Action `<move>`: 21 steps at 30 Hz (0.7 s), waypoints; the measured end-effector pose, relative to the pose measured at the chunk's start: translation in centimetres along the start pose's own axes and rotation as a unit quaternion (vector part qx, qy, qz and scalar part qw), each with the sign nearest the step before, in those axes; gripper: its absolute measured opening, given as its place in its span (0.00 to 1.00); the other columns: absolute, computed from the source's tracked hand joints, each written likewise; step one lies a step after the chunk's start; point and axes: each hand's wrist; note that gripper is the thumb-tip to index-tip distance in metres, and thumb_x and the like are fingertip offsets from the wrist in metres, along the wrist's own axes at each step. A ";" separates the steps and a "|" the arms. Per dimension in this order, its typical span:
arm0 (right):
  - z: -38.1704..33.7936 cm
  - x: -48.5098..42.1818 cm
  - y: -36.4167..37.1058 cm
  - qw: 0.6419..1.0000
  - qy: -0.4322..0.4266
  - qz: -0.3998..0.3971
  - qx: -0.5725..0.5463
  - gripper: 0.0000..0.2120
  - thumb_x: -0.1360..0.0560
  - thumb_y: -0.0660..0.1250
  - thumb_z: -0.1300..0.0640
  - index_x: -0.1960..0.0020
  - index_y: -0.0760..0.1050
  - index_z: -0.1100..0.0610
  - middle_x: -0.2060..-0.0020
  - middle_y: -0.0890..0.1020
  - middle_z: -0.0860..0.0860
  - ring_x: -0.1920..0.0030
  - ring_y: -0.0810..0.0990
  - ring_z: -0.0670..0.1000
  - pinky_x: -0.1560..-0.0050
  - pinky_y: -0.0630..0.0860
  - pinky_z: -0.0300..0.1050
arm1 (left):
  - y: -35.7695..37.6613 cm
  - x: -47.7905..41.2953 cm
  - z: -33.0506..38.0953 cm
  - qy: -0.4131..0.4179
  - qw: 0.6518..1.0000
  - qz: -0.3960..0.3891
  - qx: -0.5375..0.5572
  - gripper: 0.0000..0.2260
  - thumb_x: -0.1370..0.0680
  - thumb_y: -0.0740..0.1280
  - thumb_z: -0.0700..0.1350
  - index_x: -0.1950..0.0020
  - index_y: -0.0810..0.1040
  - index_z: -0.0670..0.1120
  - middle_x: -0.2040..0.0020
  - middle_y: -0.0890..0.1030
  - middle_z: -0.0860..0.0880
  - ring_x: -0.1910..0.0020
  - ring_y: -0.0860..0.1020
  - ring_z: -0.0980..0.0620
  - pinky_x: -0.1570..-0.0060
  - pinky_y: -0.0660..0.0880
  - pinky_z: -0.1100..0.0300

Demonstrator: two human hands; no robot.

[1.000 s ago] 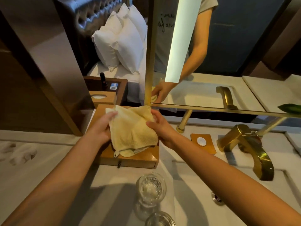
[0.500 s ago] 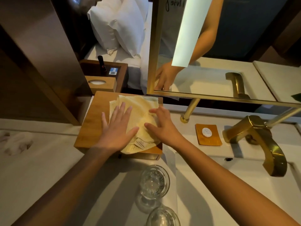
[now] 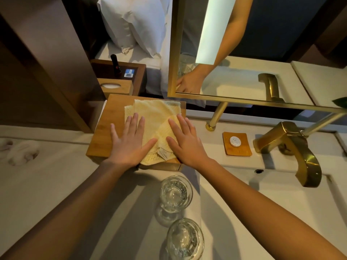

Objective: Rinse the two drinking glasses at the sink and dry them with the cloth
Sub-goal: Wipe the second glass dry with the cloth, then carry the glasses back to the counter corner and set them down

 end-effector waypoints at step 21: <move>2.4 11.0 -2.4 0.988 -0.083 -0.096 -0.091 0.31 0.26 0.68 0.62 0.26 0.61 0.53 0.28 0.68 0.53 0.29 0.66 0.52 0.28 0.65 0.49 | 2.2 14.9 6.3 -0.056 0.988 0.048 0.139 0.33 0.21 0.54 0.61 0.22 0.47 0.47 0.21 0.45 0.49 0.22 0.43 0.51 0.26 0.41 0.43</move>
Point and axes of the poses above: each hand's wrist, its own x-axis away from the middle knuckle, its own y-axis out of the palm, z = x × y
